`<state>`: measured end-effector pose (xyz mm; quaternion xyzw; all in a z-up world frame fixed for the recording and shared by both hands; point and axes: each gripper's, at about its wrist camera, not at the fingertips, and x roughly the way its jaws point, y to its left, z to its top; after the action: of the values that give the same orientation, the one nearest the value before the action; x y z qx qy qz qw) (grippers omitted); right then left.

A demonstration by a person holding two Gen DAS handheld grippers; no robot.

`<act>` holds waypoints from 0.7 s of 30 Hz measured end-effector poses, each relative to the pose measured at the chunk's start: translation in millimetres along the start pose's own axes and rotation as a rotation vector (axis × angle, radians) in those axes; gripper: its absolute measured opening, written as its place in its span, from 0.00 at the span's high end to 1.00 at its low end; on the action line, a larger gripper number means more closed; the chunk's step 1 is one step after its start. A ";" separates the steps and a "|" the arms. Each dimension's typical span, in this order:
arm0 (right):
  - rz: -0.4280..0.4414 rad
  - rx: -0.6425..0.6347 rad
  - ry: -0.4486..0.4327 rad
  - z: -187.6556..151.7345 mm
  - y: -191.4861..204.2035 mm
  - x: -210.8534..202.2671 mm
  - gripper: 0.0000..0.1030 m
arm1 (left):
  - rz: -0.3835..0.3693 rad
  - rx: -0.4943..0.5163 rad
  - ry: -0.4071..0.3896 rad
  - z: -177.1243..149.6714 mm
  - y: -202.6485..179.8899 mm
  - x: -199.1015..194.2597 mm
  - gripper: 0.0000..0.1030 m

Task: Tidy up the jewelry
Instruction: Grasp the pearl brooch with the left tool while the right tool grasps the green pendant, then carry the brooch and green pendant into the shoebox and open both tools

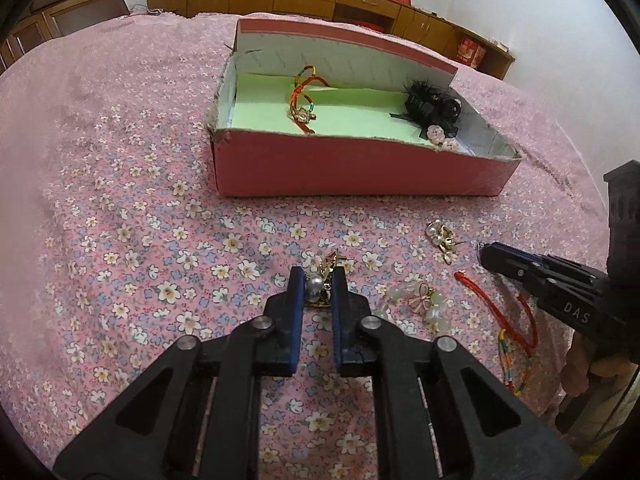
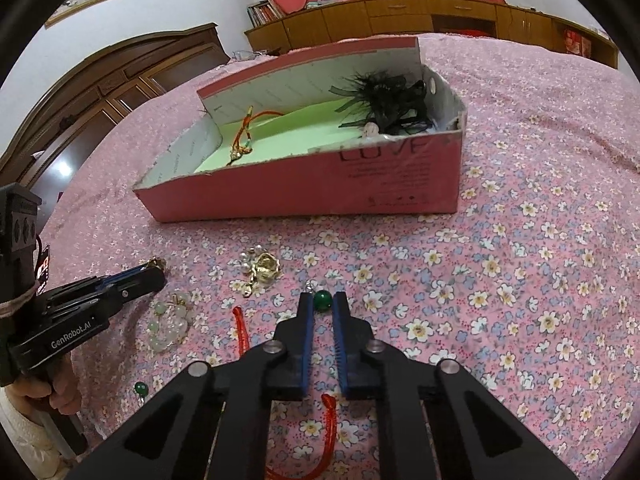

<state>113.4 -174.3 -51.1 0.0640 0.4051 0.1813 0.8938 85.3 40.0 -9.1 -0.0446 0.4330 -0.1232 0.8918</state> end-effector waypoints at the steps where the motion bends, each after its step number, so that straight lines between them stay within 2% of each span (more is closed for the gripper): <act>1: 0.005 -0.004 -0.008 -0.3 0.3 -2.5 0.89 | 0.000 0.000 -0.004 0.3 -0.3 -1.6 0.96; 12: 0.028 -0.028 -0.063 -2.6 5.8 -25.6 0.89 | -0.006 0.006 -0.058 7.6 -4.2 -26.8 0.96; 21: 0.037 -0.058 -0.150 2.0 14.6 -48.6 0.89 | 0.001 0.013 -0.126 16.8 -13.8 -42.9 0.96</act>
<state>81.4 -179.0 -11.9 0.0592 0.3302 0.2040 0.9197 70.5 37.2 36.5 -0.0465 0.3755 -0.1225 0.9175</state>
